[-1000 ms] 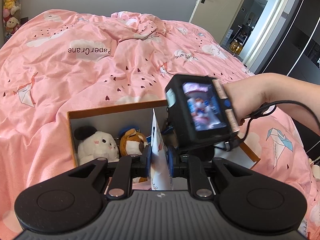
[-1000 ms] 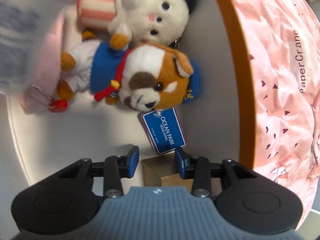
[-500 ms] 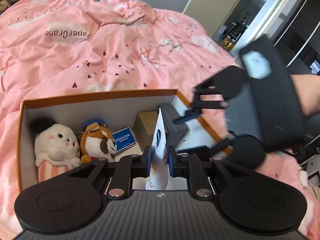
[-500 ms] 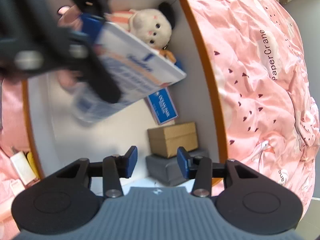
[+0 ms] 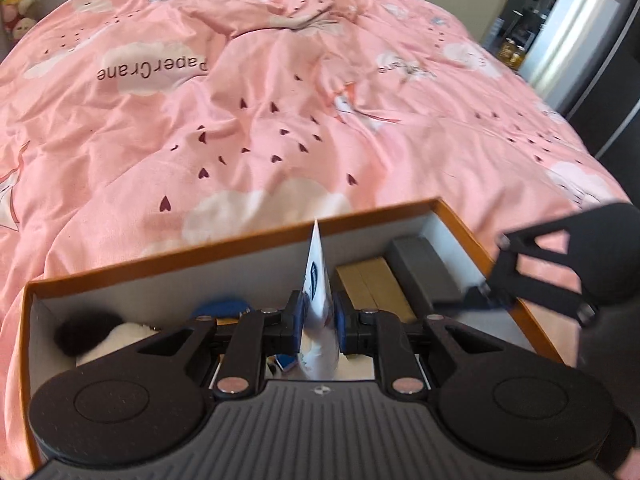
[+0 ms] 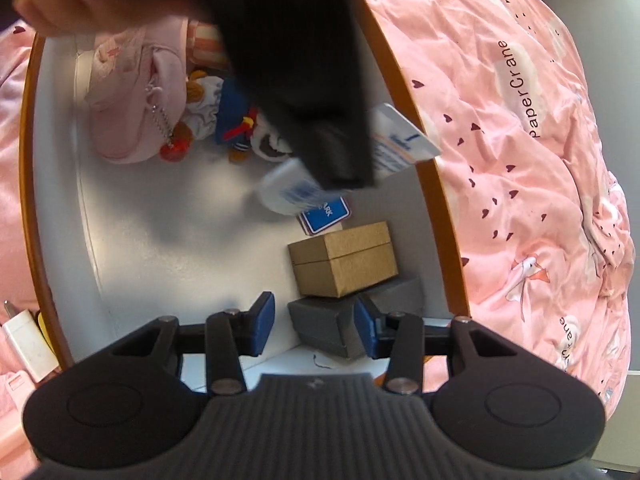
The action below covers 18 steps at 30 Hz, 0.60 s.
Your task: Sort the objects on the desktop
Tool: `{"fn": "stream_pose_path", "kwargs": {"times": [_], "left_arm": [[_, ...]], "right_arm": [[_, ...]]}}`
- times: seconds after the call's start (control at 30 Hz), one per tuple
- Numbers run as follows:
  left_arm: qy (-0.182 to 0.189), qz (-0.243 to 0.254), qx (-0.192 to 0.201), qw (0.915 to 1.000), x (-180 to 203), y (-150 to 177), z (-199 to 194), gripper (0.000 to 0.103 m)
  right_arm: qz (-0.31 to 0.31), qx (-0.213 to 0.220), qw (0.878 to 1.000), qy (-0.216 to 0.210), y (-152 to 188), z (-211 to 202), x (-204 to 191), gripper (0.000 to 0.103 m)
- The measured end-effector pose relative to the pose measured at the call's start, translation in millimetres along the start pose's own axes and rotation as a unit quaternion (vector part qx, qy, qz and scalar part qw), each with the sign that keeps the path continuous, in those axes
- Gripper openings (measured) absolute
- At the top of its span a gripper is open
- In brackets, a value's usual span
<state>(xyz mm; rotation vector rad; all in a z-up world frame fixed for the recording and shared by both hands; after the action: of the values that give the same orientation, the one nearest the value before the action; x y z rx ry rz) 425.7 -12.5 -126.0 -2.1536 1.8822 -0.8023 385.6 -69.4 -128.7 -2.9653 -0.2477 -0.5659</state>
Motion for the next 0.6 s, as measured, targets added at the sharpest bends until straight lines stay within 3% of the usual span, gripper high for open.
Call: {"fn": "stream_pose_path", "kwargs": {"times": [0.1, 0.2, 0.37, 0.6], "left_arm": [[0.011, -0.016, 0.012, 0.9997, 1.4, -5.4, 1.9, 0.015], [-0.001, -0.023, 0.024, 0.9995, 1.7, -10.5, 2.0, 0.015], [0.016, -0.038, 0.009, 0.9991, 0.1, -8.8, 0.2, 0.015], [0.025, -0.022, 0.024, 0.9992, -3.2, -6.9, -35.1, 0.015]], "right_arm": [[0.000, 0.001, 1.000, 0.000, 0.5, -2.5, -3.4, 0.046], [0.000, 0.000, 1.000, 0.000, -0.1, 0.5, -3.5, 0.046], [0.003, 0.006, 1.000, -0.004, 0.3, -1.0, -7.8, 0.046], [0.066, 0.025, 0.997, -0.012, -0.7, -3.5, -5.0, 0.046]]}}
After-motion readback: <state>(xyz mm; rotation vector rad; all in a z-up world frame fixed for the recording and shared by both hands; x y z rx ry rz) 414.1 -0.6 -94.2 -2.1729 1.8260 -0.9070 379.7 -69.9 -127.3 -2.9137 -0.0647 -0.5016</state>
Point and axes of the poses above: each gripper's, at about its wrist camera, not at the fingertips, and z roughly the way its jaws point, x to its right, y to its underside, the point moved 9 cm from there along z, roughly the way its jaws point, and after that the axes turned 11 degrees about -z, right-handed, at the moved point
